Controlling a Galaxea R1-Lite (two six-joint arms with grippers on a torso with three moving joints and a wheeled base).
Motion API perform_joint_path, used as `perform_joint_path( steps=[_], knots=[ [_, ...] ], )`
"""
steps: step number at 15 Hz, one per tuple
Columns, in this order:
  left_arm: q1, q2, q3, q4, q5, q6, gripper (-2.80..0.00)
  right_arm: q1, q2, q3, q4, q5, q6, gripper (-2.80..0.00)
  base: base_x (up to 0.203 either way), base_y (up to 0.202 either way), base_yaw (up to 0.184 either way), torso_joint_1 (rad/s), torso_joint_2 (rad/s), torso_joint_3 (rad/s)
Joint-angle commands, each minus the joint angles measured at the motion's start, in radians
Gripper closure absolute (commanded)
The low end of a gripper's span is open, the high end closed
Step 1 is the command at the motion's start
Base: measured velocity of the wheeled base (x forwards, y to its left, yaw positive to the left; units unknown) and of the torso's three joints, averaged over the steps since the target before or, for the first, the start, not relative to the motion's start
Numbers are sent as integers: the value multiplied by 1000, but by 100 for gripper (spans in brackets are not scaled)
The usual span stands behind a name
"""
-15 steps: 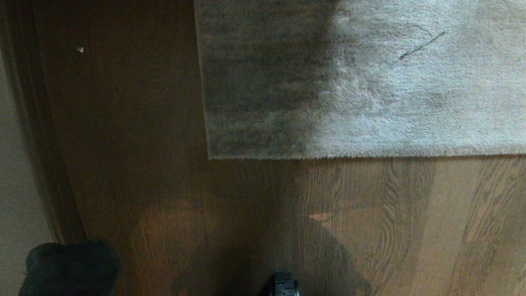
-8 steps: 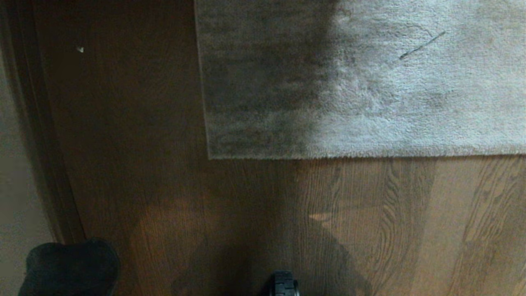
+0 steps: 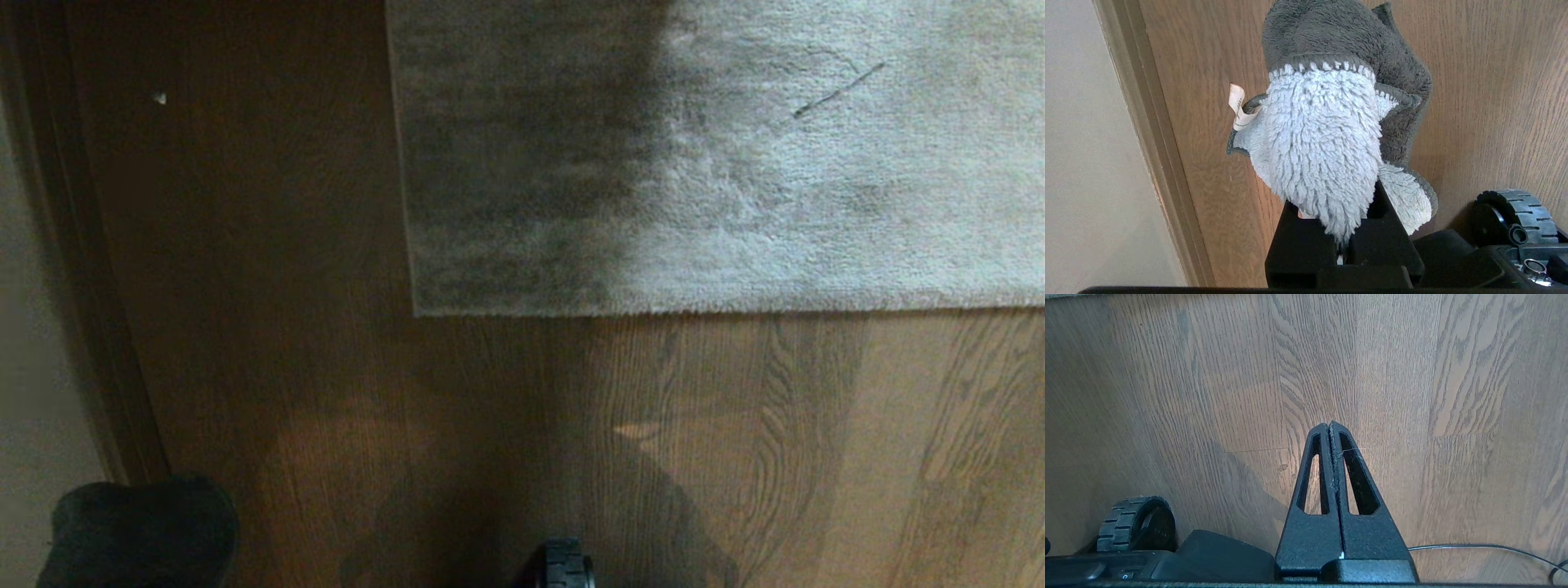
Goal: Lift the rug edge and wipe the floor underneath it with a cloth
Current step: Lift up the carpet
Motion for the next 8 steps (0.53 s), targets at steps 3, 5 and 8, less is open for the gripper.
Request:
perform_joint_path(
  steps=[3,5,8],
  knots=[
    [0,0,0,0,0,0,0,-1,0,0,-5,4,-28,0,0,0,0,0,0,0],
    [0,0,0,0,0,0,0,0,0,-10,-4,5,-25,0,0,0,0,0,0,0],
    [0,0,0,0,0,0,0,0,9,-55,14,44,-24,0,0,0,0,0,0,0]
  ],
)
